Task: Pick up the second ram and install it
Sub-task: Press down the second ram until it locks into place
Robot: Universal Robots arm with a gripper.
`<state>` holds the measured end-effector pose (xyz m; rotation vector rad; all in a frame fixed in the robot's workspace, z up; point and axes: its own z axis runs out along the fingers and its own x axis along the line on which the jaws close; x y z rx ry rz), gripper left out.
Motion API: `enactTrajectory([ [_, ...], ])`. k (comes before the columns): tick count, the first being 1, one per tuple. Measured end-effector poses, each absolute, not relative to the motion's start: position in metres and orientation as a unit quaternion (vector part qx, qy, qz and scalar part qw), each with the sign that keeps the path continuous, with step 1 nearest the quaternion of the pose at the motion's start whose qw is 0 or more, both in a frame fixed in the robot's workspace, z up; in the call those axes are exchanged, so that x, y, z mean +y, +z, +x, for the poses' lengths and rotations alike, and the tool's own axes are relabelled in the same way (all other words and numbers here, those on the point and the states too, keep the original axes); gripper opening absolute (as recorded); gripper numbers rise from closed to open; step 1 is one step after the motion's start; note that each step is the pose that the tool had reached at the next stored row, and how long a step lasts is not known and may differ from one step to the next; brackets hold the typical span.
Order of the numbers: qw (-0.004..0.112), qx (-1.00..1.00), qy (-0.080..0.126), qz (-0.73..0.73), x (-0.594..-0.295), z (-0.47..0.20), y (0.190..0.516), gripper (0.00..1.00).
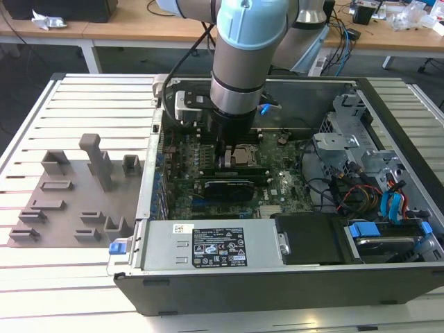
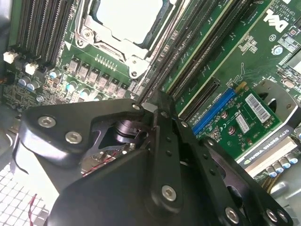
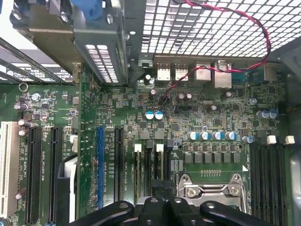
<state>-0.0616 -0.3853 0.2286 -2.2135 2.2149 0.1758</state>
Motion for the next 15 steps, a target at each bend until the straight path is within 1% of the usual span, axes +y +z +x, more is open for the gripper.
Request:
enactTrajectory([
  [5,0.002,0.706,0.056,-0.706,-0.386,-0.059,0.269,0.10],
  [8,0.002,0.706,0.056,-0.706,-0.386,-0.059,0.283,0.10],
  [15,0.002,0.706,0.056,-0.706,-0.386,-0.059,0.284,0.10],
])
